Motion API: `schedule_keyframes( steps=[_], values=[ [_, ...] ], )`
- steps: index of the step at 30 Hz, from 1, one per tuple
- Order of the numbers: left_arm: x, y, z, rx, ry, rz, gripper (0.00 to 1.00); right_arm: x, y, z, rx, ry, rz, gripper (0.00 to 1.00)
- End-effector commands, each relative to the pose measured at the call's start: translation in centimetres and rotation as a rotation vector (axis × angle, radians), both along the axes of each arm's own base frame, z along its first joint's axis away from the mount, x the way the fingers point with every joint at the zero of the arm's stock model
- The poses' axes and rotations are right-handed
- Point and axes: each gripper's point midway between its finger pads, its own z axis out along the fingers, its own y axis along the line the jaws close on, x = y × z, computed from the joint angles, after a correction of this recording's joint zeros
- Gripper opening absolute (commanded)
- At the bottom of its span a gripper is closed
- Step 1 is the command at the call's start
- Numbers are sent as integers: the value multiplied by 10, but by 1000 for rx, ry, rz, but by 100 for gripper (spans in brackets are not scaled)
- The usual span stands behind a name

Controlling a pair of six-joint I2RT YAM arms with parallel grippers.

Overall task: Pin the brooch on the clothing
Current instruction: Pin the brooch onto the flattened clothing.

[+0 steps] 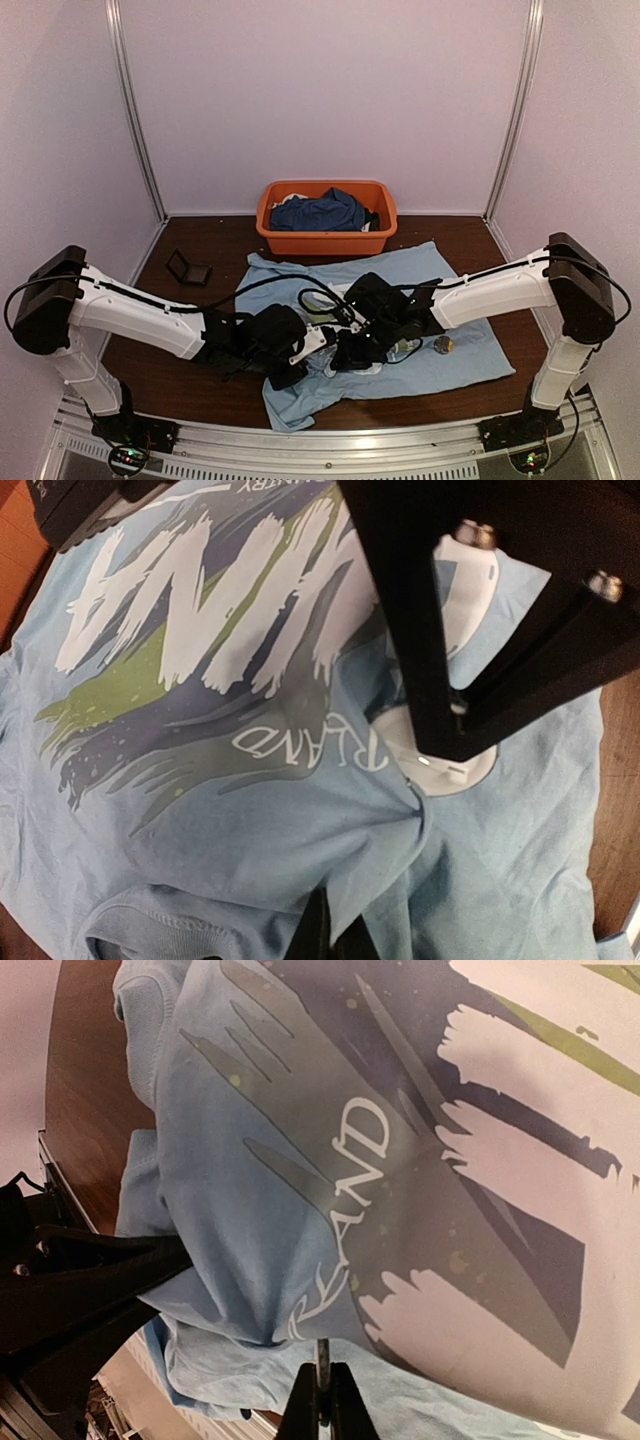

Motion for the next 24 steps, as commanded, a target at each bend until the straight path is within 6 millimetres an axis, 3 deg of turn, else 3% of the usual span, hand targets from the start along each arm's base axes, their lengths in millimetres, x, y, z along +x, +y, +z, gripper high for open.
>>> schedule_keyframes(
  steps=[1,4,8,24],
  values=[
    [9,-33,34,-184,-42,1,0,-34,63,55,272,-42,205,0],
    [6,-31,36,-190,-38,-9,0,-36,68,63,310,-35,210,0],
    [5,-35,52,-263,-53,-23,0,-37,73,73,354,-32,221,0],
    [6,-42,68,-331,-51,-23,0,-50,77,81,414,-11,286,0]
  ],
)
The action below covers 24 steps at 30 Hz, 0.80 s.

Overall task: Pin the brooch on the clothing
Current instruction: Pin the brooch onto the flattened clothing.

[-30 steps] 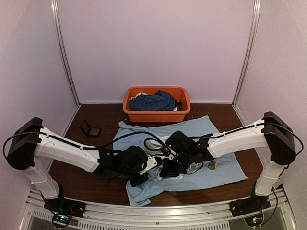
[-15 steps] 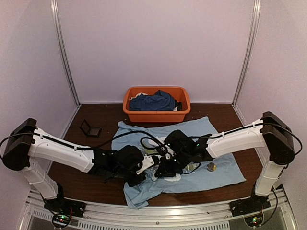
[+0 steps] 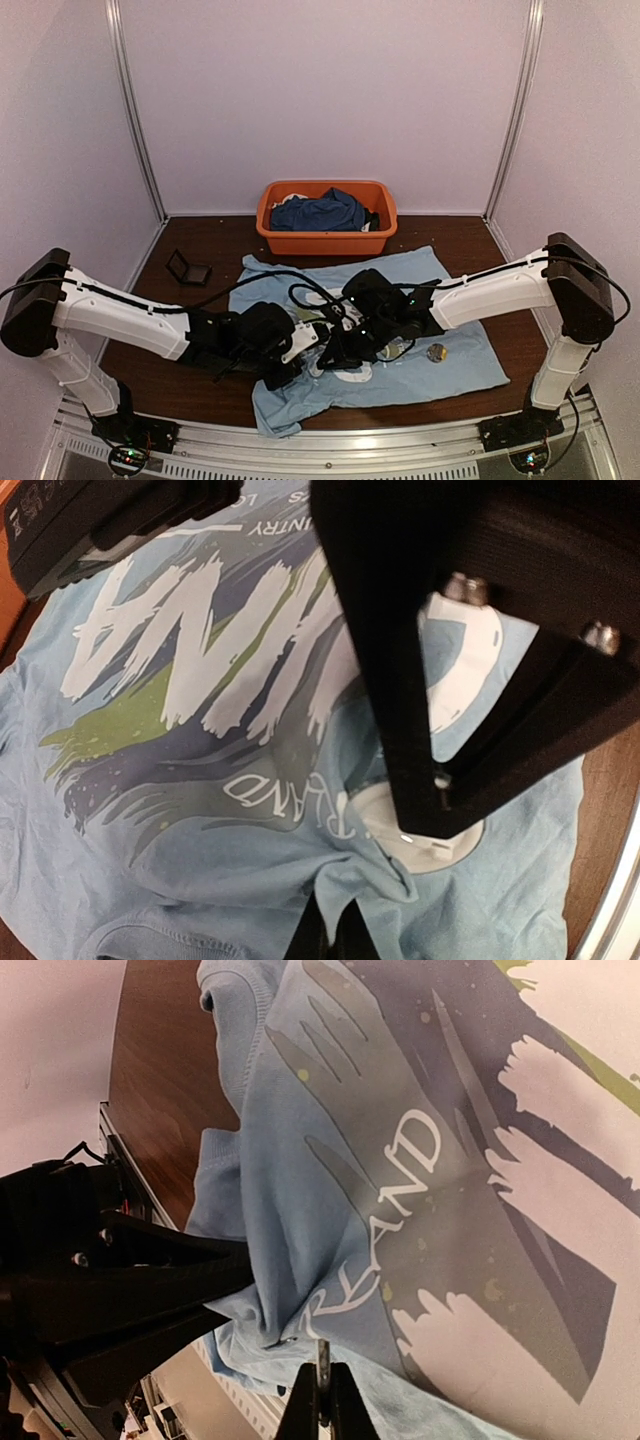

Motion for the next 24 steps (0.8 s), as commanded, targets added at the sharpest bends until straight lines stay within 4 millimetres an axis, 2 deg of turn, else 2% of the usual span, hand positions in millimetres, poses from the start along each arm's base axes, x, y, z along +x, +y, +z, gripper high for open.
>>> schedule_keyframes(
  steps=[1,15,22,24],
  values=[
    [16,-45,55,-260,-70,3,0,-41,52,60,277,-56,218,0],
    [26,-46,55,-268,-57,65,0,-60,61,86,383,-20,286,0],
    [23,-43,58,-292,-50,65,0,-63,59,79,366,-19,297,0],
    [21,-42,59,-303,-42,52,0,-58,56,76,351,-27,276,0]
  ],
)
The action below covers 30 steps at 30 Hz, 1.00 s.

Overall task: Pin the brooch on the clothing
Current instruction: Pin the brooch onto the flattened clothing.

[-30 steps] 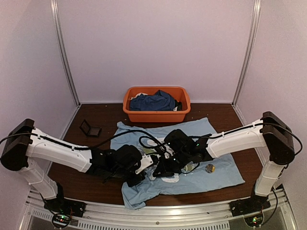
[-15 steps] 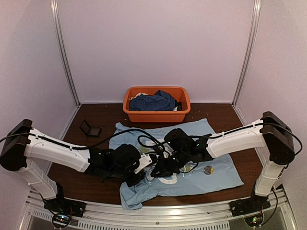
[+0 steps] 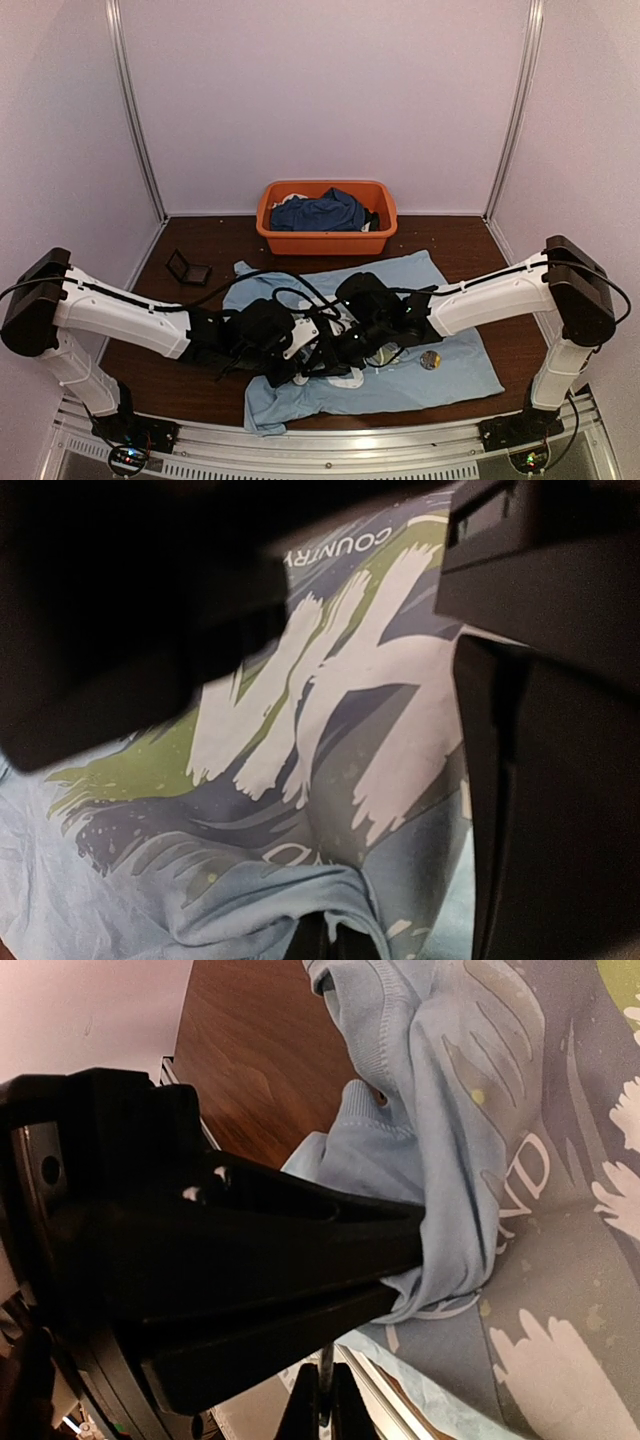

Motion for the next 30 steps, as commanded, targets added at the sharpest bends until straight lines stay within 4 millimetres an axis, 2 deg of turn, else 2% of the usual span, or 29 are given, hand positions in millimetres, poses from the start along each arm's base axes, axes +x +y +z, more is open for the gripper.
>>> schedule_keyframes(
  steps=[1,5,10,16,20,24,30],
  values=[
    [10,-39,55,-262,-57,-12,0,-24,29,50,214,-67,148,0],
    [3,-36,63,-297,-50,-48,0,-7,18,42,188,-73,83,0],
    [-6,-34,71,-330,-44,-95,0,13,10,44,177,-99,15,0],
    [0,-29,63,-286,-51,-61,0,35,-1,54,204,-103,-84,0],
    [9,-25,53,-239,-54,-13,0,47,-16,58,196,-124,-138,0],
    [10,-30,50,-236,-45,-19,0,50,-24,64,196,-145,-154,0],
    [10,-34,51,-241,-35,-26,0,49,-22,65,207,-137,-143,0]
  ],
)
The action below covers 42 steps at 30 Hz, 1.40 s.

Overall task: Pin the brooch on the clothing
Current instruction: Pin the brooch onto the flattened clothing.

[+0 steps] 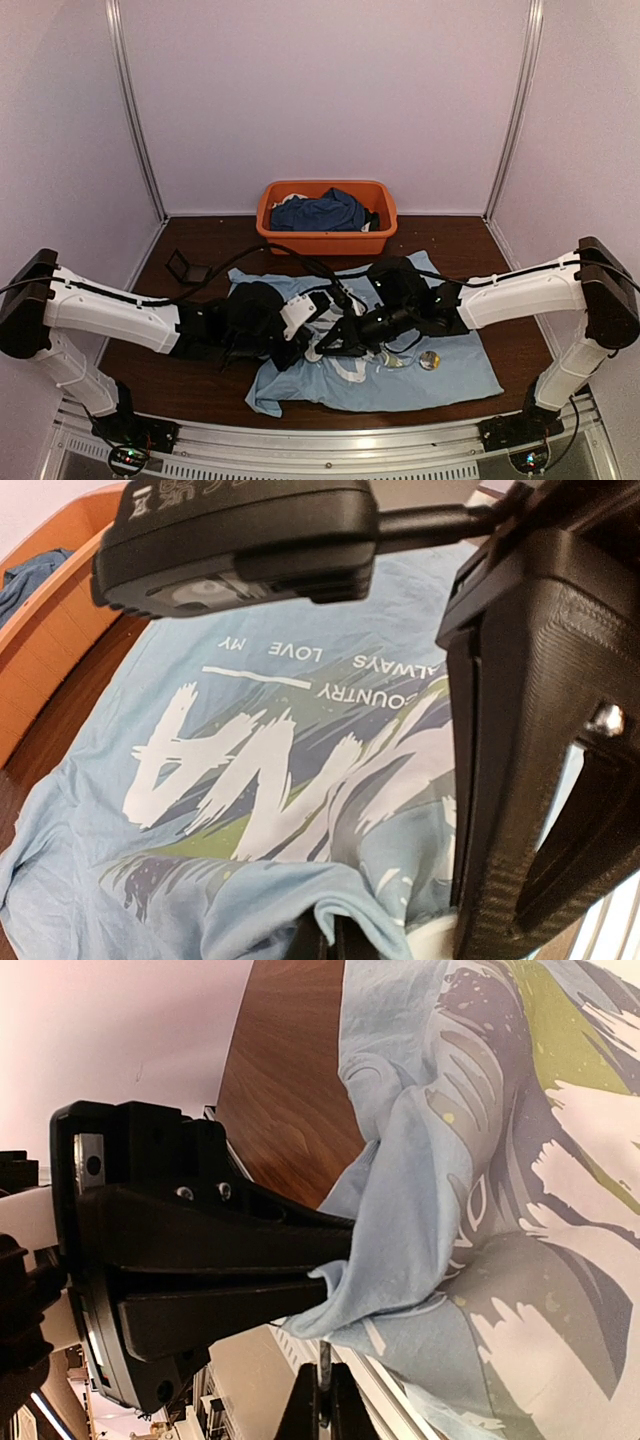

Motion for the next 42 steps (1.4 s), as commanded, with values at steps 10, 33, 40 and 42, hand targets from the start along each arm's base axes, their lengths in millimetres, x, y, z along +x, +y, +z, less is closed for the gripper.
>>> schedule_keyframes(
  steps=[10,33,40,42],
  values=[
    [-12,1,32,-136,18,-43,61,20,-7,22,-4,-226,33,0],
    [5,30,61,-278,41,-58,98,7,-17,14,-32,-401,319,0],
    [6,27,48,-285,54,-147,98,0,-17,27,-1,-438,390,0],
    [7,25,49,-293,47,-178,98,-2,-17,31,8,-448,410,0]
  ],
)
